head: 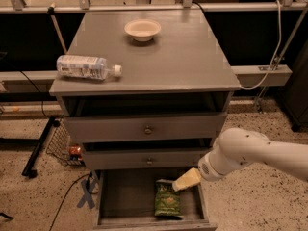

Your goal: Pick green jalapeno chip bag from bottom drawer and place on counter

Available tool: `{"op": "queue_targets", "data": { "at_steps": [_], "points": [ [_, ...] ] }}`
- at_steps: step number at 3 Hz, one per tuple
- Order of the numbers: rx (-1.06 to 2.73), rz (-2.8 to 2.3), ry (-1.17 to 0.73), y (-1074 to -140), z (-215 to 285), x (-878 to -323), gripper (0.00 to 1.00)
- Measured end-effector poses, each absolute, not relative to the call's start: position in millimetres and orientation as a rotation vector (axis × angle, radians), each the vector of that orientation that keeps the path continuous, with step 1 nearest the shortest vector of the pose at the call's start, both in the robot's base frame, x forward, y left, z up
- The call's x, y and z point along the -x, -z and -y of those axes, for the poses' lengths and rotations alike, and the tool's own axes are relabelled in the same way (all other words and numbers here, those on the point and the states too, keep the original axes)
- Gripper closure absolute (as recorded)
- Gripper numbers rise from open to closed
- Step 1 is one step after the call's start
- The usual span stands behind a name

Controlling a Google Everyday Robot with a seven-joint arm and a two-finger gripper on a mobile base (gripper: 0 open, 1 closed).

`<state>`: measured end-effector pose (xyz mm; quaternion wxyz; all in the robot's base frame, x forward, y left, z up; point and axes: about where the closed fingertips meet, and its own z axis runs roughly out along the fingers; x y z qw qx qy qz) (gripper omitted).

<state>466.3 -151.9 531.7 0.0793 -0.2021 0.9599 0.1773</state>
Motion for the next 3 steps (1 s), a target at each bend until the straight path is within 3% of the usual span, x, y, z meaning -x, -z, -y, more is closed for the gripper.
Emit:
{"op": "queue_targets", "data": {
  "at_steps": [3],
  "points": [
    [0.444,-2.908,-0.672,-472.0,144.5,-478.4,0.00]
  ]
}}
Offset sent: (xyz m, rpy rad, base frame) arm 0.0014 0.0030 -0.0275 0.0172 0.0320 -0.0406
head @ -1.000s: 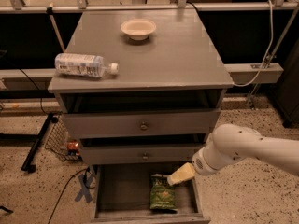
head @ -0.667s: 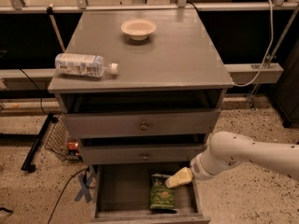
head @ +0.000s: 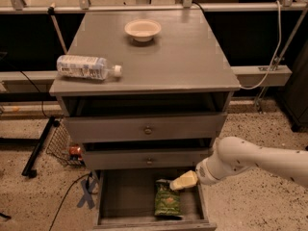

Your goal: Pick green jalapeno chip bag from bottom drawer and place on counter

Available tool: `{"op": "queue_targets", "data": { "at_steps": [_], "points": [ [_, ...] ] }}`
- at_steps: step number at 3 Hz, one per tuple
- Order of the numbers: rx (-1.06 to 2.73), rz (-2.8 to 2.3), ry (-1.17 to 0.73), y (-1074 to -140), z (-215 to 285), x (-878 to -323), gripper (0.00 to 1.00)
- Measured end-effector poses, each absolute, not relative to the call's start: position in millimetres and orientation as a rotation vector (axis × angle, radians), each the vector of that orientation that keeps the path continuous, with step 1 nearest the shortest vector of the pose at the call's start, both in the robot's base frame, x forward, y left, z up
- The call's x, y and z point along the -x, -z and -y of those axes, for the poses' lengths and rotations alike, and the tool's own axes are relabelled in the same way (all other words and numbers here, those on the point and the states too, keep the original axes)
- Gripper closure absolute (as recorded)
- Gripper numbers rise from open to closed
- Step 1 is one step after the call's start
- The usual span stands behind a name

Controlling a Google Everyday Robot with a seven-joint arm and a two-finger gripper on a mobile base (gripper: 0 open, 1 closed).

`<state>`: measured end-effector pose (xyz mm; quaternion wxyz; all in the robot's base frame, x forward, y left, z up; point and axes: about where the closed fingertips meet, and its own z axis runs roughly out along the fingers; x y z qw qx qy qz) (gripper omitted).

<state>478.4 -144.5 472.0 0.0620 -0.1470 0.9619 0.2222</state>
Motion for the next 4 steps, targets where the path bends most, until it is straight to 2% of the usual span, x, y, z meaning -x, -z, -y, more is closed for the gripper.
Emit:
{"op": "queue_targets", "data": {
  "at_steps": [2,4],
  "points": [
    [0.296,-2.926,-0.836,-408.7,129.0,-511.3,0.00],
    [0.125,-2.936,-0.903,-354.9,128.1,-513.2,0.00]
  ]
}}
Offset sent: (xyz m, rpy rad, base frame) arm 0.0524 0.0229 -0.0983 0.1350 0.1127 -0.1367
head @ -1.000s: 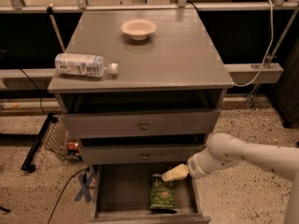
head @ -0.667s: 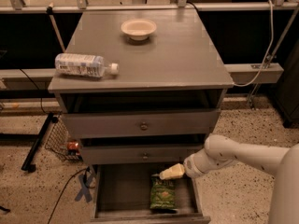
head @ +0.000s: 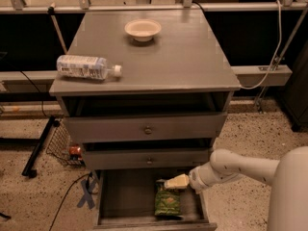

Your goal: Pick green jalapeno chip bag from bottom drawer and place on counter

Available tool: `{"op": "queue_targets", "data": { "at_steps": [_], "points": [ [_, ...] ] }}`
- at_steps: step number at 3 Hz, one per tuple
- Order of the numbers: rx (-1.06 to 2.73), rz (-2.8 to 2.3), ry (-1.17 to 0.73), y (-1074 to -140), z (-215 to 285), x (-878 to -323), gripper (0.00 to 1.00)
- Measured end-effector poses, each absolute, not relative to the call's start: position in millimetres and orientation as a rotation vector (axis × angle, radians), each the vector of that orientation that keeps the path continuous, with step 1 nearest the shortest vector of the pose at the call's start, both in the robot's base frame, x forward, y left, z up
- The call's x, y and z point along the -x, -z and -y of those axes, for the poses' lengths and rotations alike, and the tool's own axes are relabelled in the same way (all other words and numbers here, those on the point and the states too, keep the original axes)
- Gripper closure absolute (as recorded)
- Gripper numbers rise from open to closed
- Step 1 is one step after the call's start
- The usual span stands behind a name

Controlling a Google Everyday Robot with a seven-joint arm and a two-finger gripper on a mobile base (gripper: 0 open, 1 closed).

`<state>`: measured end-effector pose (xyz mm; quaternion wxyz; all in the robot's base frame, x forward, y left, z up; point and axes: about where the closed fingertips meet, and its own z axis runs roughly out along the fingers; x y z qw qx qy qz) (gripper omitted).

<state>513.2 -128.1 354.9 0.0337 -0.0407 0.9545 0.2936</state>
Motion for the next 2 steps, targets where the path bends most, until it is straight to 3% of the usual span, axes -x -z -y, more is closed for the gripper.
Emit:
{"op": "queue_targets", "data": {
  "at_steps": [2],
  "points": [
    [0.017,-2.928,-1.071,-306.9,130.8,-516.7,0.00]
  ]
}}
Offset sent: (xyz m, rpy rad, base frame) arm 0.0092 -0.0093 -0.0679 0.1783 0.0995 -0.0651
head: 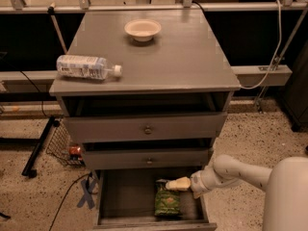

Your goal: Pick green jalapeno chip bag from bottom drawer and place on counter

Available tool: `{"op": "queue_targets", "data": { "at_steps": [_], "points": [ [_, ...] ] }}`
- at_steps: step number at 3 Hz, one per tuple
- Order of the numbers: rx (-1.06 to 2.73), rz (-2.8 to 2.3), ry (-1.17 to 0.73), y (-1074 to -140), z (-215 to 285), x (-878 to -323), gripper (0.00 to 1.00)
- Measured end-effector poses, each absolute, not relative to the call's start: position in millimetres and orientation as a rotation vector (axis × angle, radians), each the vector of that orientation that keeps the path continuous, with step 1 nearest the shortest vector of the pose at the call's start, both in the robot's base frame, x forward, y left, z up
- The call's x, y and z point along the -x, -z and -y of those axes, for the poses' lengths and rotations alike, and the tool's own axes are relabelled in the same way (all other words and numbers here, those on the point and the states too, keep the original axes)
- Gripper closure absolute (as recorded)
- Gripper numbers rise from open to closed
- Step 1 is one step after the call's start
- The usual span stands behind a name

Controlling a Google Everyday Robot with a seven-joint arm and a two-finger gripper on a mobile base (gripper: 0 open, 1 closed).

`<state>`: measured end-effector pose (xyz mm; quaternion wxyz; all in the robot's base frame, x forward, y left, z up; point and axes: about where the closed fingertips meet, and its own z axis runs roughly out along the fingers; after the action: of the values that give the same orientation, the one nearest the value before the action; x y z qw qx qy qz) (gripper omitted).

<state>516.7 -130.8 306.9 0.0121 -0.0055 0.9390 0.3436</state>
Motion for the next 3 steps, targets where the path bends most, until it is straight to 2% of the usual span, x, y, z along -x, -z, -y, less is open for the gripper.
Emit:
{"op": "queue_targets", "data": {
  "at_steps": [3],
  "points": [
    [-0.049,-2.925,-1.060,-262.0,122.0,-548.2,0.00]
  ]
}}
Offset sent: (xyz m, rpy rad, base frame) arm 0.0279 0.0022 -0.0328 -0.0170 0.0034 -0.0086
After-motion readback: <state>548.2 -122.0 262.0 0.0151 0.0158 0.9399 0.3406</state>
